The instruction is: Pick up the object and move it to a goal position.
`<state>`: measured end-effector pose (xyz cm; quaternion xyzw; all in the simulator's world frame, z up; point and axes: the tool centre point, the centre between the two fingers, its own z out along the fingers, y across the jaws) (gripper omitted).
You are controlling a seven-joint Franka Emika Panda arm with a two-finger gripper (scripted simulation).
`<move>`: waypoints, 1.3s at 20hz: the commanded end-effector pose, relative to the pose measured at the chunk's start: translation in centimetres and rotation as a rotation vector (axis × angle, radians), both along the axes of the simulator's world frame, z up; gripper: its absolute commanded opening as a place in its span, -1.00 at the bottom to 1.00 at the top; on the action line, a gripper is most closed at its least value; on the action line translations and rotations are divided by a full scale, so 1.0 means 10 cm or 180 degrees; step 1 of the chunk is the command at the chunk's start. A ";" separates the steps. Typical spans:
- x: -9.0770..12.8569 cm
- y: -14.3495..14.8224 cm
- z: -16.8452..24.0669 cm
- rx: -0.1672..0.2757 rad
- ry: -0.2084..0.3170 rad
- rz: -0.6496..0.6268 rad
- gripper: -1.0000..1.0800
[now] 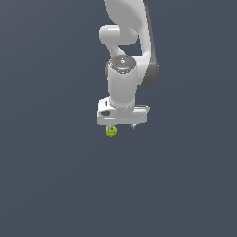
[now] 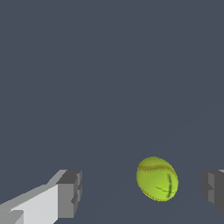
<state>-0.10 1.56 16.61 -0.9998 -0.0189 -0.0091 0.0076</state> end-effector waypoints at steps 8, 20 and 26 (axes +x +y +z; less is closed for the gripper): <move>-0.01 0.04 0.05 -0.0025 -0.0005 0.0079 0.92; -0.11 -0.08 -0.10 -0.0034 0.0005 0.0127 0.92; -0.34 -0.32 -0.42 -0.0042 0.0028 0.0198 0.92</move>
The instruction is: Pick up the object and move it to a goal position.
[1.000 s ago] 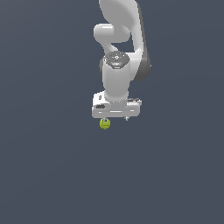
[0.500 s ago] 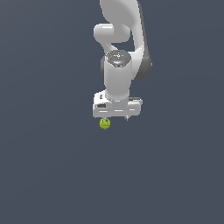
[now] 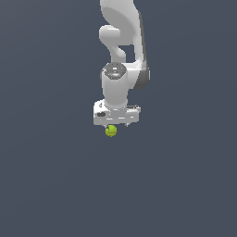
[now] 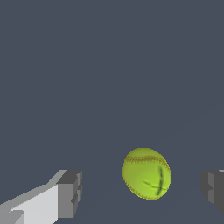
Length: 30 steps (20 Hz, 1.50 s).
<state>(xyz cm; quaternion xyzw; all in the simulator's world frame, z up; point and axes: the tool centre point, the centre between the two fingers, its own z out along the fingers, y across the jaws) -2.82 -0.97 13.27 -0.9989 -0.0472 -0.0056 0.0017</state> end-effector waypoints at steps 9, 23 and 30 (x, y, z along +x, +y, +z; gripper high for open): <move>-0.35 -0.31 -0.39 -0.0012 0.0033 0.0089 0.92; -0.38 -0.32 -0.73 -0.0013 0.0035 0.0092 0.92; -0.37 -0.33 -0.91 -0.0013 0.0035 0.0094 0.92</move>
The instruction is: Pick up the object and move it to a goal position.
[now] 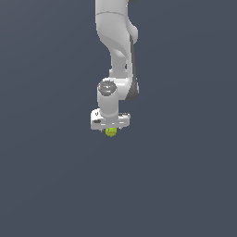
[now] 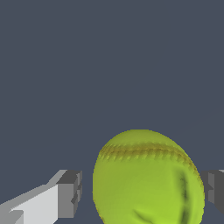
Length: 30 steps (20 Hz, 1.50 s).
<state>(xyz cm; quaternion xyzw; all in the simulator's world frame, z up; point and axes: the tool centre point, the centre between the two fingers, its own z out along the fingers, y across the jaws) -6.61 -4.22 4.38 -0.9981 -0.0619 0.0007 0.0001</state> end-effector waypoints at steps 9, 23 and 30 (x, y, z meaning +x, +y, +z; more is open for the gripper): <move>0.01 0.00 -0.02 0.0000 -0.0004 0.0000 -1.00; 0.11 -0.18 0.29 -0.0001 -0.0006 -0.0001 -1.00; 0.29 -0.46 0.78 0.0001 -0.0006 -0.0001 -1.00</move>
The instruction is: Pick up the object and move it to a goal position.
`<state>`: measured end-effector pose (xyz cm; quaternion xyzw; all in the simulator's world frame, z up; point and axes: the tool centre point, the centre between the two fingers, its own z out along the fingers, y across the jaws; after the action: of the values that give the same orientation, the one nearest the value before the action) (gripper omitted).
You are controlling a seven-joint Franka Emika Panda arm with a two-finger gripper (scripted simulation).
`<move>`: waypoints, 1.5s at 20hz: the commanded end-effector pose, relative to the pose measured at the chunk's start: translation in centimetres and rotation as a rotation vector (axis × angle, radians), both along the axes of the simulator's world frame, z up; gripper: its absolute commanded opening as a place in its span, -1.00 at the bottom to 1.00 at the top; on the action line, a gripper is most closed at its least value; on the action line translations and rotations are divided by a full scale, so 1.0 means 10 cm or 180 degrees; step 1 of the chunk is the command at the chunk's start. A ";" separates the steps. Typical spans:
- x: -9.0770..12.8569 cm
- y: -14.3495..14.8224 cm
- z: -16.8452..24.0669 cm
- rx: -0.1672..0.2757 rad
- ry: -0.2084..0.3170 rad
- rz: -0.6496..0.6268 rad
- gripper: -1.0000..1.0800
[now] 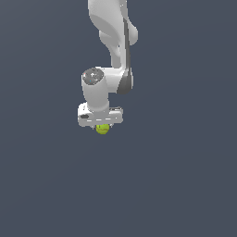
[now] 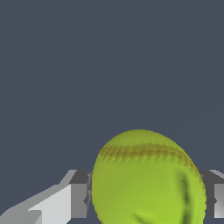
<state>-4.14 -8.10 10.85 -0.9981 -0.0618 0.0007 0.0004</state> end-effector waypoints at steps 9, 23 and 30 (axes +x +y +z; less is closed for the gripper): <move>0.35 -0.53 0.94 0.0001 -0.0006 0.0001 -1.00; 0.77 -1.11 1.93 0.0000 -0.0006 0.0002 -1.00; 0.92 -1.32 2.28 0.0000 -0.0006 0.0002 -1.00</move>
<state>4.74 -20.85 32.81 -0.9981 -0.0620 0.0005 0.0005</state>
